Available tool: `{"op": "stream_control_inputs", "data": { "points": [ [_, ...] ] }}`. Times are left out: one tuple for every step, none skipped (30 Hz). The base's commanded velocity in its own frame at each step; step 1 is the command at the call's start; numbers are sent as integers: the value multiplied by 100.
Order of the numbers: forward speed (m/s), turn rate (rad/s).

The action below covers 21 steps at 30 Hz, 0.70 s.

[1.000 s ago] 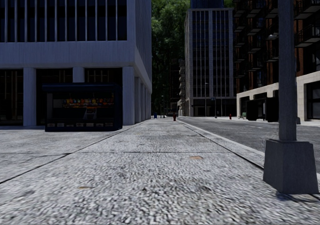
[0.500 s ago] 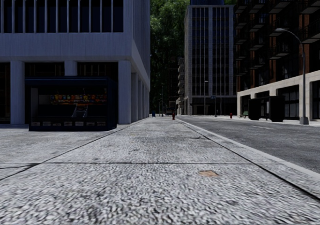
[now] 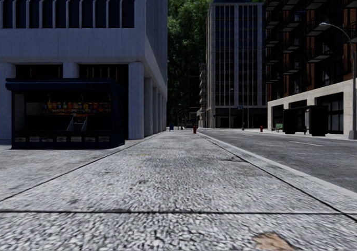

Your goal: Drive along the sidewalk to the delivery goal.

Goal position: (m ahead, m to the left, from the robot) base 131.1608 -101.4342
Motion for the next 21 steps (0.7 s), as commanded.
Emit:
{"op": "stream_control_inputs", "data": {
  "points": [
    [200,0],
    [200,0],
    [200,0],
    [200,0],
    [200,0],
    [200,0],
    [200,0],
    [200,0],
    [200,0],
    [200,0],
    [200,0],
    [200,0],
    [200,0],
    [200,0],
    [200,0],
    [200,0],
    [200,0],
    [200,0],
    [200,0],
    [200,0],
    [200,0]
  ]
}}
